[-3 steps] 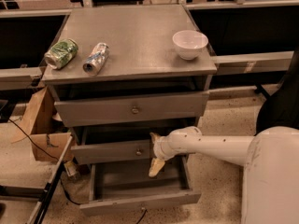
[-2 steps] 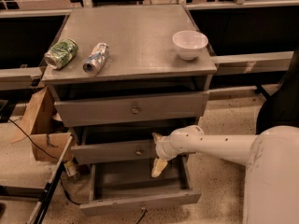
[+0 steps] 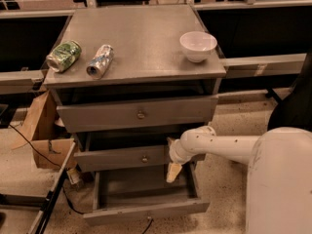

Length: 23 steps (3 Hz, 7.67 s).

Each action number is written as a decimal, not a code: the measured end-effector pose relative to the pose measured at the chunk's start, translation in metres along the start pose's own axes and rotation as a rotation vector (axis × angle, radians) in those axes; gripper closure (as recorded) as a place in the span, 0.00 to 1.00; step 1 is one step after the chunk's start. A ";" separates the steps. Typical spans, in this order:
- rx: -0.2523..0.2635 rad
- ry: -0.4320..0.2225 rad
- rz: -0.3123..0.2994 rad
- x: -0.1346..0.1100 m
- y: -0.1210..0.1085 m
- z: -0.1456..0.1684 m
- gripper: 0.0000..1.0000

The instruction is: Open middle drawer

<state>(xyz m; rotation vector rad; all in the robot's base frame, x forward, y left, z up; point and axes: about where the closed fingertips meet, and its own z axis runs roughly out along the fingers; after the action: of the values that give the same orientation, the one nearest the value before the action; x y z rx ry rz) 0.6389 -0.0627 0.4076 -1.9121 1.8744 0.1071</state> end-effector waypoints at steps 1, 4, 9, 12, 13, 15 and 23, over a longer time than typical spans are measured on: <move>-0.036 0.036 0.020 0.016 -0.006 0.007 0.00; -0.054 0.046 0.029 0.019 -0.014 -0.003 0.72; -0.128 0.066 0.036 0.016 0.009 -0.019 1.00; -0.200 0.063 0.054 0.008 0.031 -0.028 1.00; -0.232 0.068 0.060 0.008 0.044 -0.030 1.00; -0.255 0.069 0.061 0.007 0.051 -0.032 0.81; -0.285 0.083 0.065 0.022 0.089 -0.030 0.64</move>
Offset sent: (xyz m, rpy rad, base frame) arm 0.0059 -0.0378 -0.0277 -0.0698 0.1367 -0.0396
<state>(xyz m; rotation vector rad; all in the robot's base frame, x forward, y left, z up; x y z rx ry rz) 0.5471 -0.0916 0.4030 -2.0676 2.0697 0.3363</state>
